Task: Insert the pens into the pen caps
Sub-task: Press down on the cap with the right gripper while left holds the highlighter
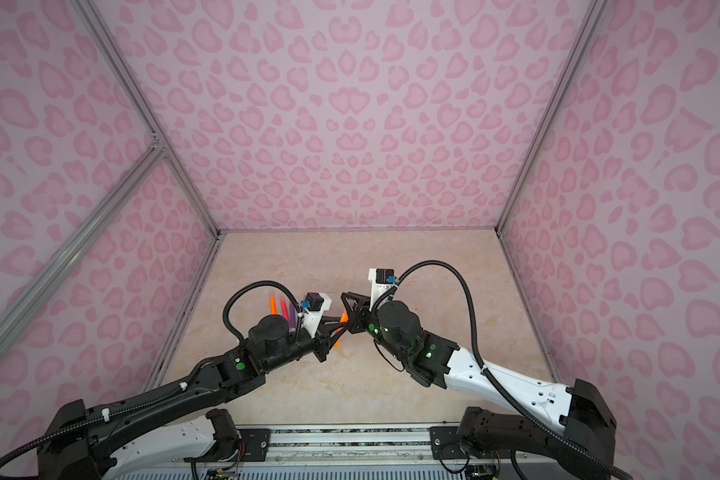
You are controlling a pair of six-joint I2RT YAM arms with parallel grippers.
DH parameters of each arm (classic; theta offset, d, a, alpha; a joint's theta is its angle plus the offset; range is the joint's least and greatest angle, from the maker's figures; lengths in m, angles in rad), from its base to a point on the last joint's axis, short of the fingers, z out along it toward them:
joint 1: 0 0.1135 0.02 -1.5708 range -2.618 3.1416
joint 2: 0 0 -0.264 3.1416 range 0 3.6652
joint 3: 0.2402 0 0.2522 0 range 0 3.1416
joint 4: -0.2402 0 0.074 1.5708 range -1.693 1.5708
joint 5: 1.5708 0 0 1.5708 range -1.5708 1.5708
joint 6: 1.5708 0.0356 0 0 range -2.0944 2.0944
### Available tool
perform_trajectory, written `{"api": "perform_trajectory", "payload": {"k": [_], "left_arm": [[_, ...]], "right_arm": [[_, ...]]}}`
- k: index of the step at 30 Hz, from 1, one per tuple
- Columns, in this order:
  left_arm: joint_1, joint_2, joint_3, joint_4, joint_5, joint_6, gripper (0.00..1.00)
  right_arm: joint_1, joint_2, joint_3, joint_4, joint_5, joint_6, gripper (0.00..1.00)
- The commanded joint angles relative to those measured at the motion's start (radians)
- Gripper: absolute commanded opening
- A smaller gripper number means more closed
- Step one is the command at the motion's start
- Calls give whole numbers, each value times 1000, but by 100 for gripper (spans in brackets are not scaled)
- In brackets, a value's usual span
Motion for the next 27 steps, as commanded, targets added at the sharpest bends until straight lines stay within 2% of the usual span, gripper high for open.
{"api": "perform_trajectory", "payload": {"k": [1,8,10,12,15,17,21,27], "left_arm": [[8,-33,-4,163,107,6,4],[19,-39,19,174,246,28,4],[19,-23,36,164,258,31,4],[19,-9,51,152,243,37,4],[20,-4,62,133,181,50,4],[19,-4,77,99,114,66,4],[16,-2,102,13,-96,103,4],[9,-15,93,-7,-308,126,4]], "right_arm": [[-3,-24,-59,96,-155,25,0],[0,-83,-131,158,-275,5,0],[20,-106,-135,116,-225,-23,0],[75,-125,-120,28,-84,-56,0],[139,-108,-77,-96,91,-61,0],[151,-73,-51,-142,125,-47,0],[177,33,48,-287,225,-12,0],[183,138,84,-326,288,102,0]]}}
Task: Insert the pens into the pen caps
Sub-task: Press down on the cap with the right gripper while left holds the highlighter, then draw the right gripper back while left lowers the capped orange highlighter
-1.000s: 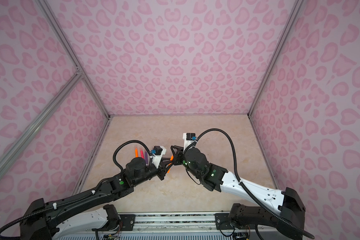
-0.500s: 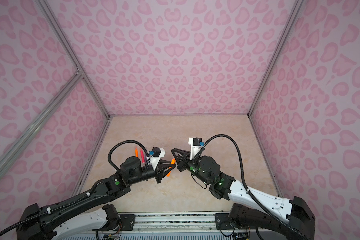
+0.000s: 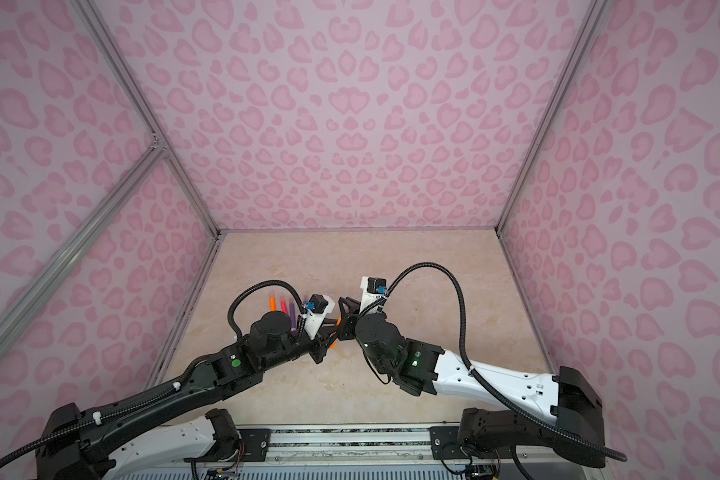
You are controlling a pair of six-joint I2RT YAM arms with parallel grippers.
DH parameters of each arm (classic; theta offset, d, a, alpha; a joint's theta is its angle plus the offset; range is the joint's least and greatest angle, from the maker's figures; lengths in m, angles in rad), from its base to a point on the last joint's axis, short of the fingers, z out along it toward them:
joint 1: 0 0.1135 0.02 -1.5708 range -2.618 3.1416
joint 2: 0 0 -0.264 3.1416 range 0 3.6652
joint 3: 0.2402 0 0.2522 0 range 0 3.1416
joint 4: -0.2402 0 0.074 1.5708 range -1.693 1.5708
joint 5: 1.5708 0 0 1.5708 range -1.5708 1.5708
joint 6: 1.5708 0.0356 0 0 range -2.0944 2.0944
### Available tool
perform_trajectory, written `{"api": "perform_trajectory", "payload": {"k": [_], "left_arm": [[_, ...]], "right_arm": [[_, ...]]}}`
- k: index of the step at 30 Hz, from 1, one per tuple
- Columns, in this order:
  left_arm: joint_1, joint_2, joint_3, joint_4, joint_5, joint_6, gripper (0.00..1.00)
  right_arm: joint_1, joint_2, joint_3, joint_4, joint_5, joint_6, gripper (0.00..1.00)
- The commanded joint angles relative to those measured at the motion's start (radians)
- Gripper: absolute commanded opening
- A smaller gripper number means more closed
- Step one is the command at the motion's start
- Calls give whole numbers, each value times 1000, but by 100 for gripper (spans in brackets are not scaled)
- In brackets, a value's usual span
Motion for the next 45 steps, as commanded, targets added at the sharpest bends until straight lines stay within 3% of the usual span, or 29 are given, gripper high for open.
{"api": "perform_trajectory", "payload": {"k": [1,9,16,19,23,26,35,38,42,45], "left_arm": [[0,-15,25,195,-270,6,4],[-32,3,38,170,-464,-1,4],[-34,15,44,166,-453,-24,4],[-12,-17,24,192,-355,-54,4],[87,-62,18,203,-38,-123,4],[144,-64,17,225,99,-163,4],[220,-69,-15,309,306,-221,4],[221,-78,-11,291,297,-212,4],[221,-94,-6,234,174,-176,4],[219,-104,-14,199,43,-152,4]], "right_arm": [[16,46,-3,-197,-65,84,0],[18,141,49,-231,-62,225,0],[37,134,17,-207,-6,274,0],[37,122,-34,-102,-50,235,0],[38,74,-149,134,-137,142,0],[37,63,-183,221,-188,114,0],[31,63,-241,394,-361,74,0],[32,53,-236,367,-368,59,0],[59,79,-120,54,-182,127,0],[94,105,-99,-14,-82,168,0]]}}
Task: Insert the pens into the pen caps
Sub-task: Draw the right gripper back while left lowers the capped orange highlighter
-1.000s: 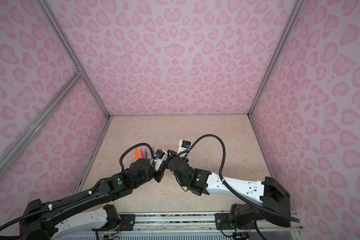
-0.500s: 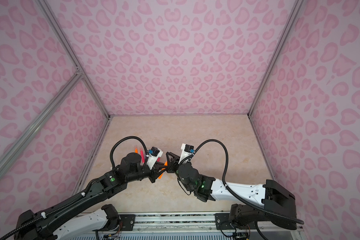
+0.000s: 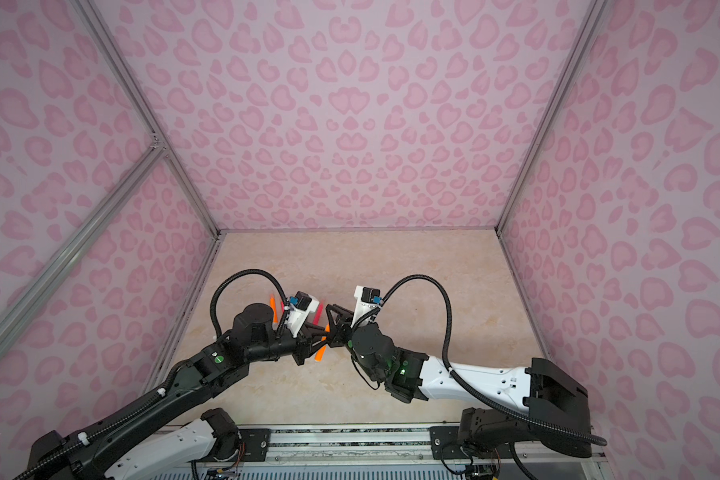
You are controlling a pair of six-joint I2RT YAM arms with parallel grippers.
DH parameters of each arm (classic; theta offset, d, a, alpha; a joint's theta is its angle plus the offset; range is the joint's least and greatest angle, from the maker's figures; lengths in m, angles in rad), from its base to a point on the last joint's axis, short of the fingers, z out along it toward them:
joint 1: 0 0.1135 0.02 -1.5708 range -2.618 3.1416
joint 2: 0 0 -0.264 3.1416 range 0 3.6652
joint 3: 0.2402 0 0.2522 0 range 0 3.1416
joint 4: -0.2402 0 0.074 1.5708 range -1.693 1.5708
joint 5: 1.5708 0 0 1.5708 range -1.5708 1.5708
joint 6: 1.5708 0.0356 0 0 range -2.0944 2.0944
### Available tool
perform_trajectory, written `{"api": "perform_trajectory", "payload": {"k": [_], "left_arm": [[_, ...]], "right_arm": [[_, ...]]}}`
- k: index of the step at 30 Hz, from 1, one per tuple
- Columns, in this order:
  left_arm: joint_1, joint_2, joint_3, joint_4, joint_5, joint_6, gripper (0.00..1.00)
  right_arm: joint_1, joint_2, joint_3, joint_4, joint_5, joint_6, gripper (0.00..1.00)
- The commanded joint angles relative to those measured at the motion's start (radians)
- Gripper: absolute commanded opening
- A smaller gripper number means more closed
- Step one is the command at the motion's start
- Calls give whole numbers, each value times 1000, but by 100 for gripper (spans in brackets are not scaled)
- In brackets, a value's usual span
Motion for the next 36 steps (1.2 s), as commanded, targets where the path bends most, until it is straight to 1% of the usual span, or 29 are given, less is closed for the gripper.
{"api": "perform_trajectory", "payload": {"k": [1,4,7,9,11,14,17,19,23,25,26,28,31,33,36], "left_arm": [[15,-16,5,339,-364,-5,4],[12,-22,0,319,-462,2,4],[2,-23,4,296,-546,-1,4],[-4,-20,7,290,-569,3,4],[-7,-12,6,290,-568,2,4],[-9,-1,-3,309,-537,1,4],[-9,1,-16,346,-461,8,4],[-9,7,-17,357,-415,9,4],[-9,12,-23,393,-312,16,4],[-8,22,-21,401,-267,18,4],[-9,26,-19,403,-256,19,4],[-9,40,-14,402,-253,16,4],[-9,64,-6,384,-296,12,4],[-7,88,2,361,-355,-1,4],[-4,135,16,335,-433,-22,4]], "right_arm": [[53,33,13,-325,-37,75,0],[77,58,65,-412,42,96,0],[87,76,100,-455,76,107,0],[89,88,111,-460,79,109,0],[89,94,117,-463,78,109,0],[90,85,107,-433,59,99,0],[89,57,59,-312,16,41,0],[89,35,31,-261,23,21,0],[55,-4,13,-262,-6,3,0],[36,-32,1,-268,-18,0,8],[28,-48,-7,-268,-23,-7,16],[11,-87,-24,-265,-28,-26,38],[-13,-153,-35,-288,-11,-55,60],[-35,-199,-35,-317,-1,-78,67],[-69,-273,-40,-372,44,-101,73]]}}
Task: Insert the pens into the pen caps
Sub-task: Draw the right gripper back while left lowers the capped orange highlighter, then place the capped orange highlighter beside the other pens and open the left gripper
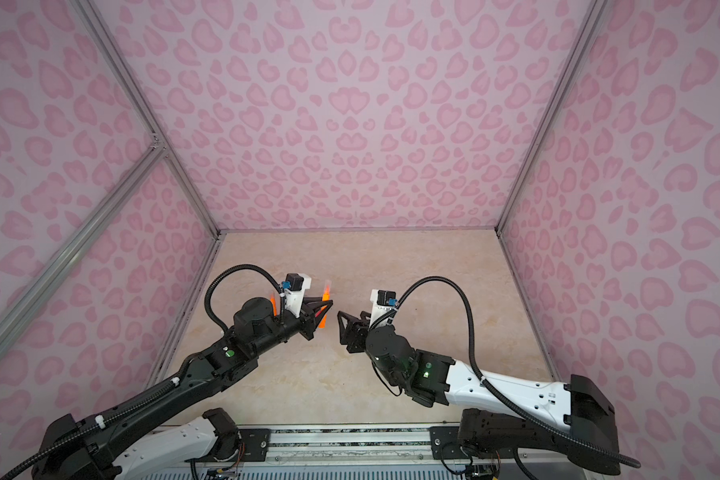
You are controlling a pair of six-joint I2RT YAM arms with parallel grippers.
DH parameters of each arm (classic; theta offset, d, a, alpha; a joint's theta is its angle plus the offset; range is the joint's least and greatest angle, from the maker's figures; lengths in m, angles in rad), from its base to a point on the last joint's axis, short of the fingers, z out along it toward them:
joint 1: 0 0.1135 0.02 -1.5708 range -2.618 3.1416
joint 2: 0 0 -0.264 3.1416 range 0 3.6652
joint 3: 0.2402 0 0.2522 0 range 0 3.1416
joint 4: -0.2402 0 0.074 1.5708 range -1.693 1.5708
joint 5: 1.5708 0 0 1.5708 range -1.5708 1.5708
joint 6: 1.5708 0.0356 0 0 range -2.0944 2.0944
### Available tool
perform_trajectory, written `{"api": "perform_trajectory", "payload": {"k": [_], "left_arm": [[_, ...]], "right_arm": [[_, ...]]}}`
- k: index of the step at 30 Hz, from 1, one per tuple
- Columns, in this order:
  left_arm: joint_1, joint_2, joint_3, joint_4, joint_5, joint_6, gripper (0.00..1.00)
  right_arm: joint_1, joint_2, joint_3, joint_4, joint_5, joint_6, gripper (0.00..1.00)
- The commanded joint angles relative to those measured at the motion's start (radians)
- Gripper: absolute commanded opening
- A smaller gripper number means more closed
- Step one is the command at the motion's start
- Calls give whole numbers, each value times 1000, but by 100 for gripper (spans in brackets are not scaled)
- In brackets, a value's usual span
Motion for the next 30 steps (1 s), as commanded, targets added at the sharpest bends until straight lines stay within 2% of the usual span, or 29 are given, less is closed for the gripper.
{"api": "perform_trajectory", "payload": {"k": [1,5,10,15,16,18,21,22,23,25,30], "left_arm": [[5,42,21,22,-139,-40,4],[15,121,69,-34,-226,-78,4],[26,279,198,-269,-361,-174,4],[30,458,296,-386,-320,-226,4],[30,492,313,-400,-317,-231,4],[30,556,353,-450,-319,-250,3],[30,645,411,-516,-318,-265,3],[30,664,429,-539,-328,-271,3],[31,688,450,-570,-345,-277,3],[31,722,481,-613,-360,-286,3],[31,789,522,-648,-327,-292,3]], "right_arm": [[-35,-62,-14,-78,49,-53,74],[-141,-140,-29,-135,61,-84,78],[-386,-156,6,-297,84,-131,80],[-616,-101,-79,-226,126,-302,80],[-644,-84,-101,-213,143,-305,80],[-688,-41,-181,-109,249,-324,82],[-739,7,-290,70,305,-393,84],[-752,14,-292,83,322,-373,85],[-775,10,-260,-6,287,-353,85],[-786,8,-270,24,273,-411,84],[-788,-16,-292,44,292,-403,84]]}}
